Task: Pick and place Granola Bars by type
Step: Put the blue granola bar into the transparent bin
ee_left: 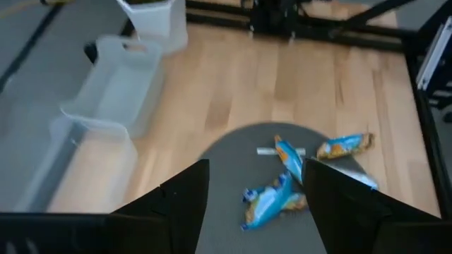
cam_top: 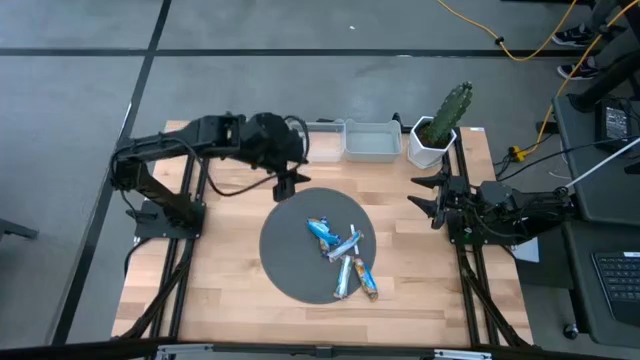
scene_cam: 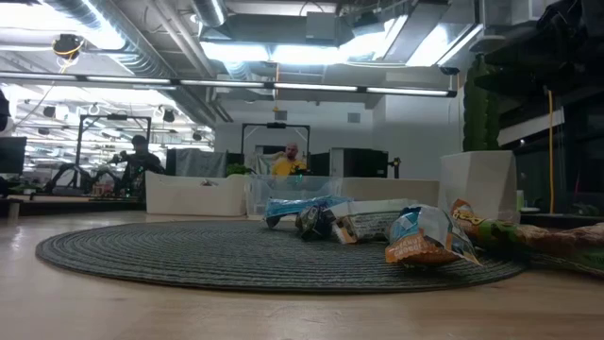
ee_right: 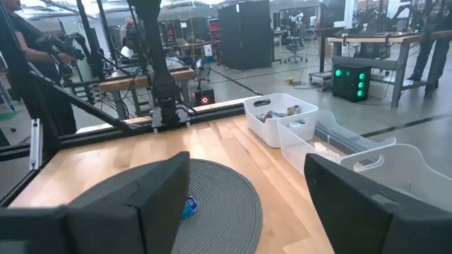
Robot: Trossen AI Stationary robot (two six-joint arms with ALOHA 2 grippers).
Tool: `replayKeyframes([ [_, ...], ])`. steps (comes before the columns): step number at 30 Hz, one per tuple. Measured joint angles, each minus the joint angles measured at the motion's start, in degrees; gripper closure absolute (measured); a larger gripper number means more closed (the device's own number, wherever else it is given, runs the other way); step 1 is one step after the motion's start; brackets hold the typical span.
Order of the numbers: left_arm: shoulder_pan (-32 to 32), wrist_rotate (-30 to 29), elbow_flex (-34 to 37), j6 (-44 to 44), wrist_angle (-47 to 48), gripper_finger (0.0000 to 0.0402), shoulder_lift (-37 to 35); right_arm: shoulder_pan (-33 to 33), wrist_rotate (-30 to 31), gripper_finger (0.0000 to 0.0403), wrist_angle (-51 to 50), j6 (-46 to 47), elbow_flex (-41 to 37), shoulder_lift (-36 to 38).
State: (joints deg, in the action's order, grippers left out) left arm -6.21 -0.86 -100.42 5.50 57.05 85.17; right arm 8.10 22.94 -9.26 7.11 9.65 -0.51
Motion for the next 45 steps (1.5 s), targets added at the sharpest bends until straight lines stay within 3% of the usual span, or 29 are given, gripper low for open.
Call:
replayKeyframes([
  [5,1.80,-0.18,7.12,2.12,-0.47,0.0181,2.08,0.02,-0.02,0.0123,-0.02,-0.07,0.00,0.00],
  [11,3.34,1.91,14.60,0.44,-4.59,0.0166,9.34,0.02,-0.07,0.0123,-0.02,0.36,0.00,-0.01],
  [17,4.23,6.75,15.19,-3.80,-4.60,0.0136,18.48,0.02,-0.66,0.0123,-0.02,1.64,0.00,-0.02],
  [25,4.19,5.78,15.19,-7.25,-7.43,0.0110,26.96,0.02,-1.09,0.0123,-0.02,1.75,0.00,-0.02],
  [35,3.81,5.32,15.12,-8.16,-10.68,0.0137,32.04,0.00,-2.14,0.0123,-0.05,1.62,0.00,0.00],
  [45,3.86,6.93,15.12,-7.80,-10.83,0.0226,32.39,0.02,-2.12,0.0123,-0.07,1.49,0.00,-0.02],
])
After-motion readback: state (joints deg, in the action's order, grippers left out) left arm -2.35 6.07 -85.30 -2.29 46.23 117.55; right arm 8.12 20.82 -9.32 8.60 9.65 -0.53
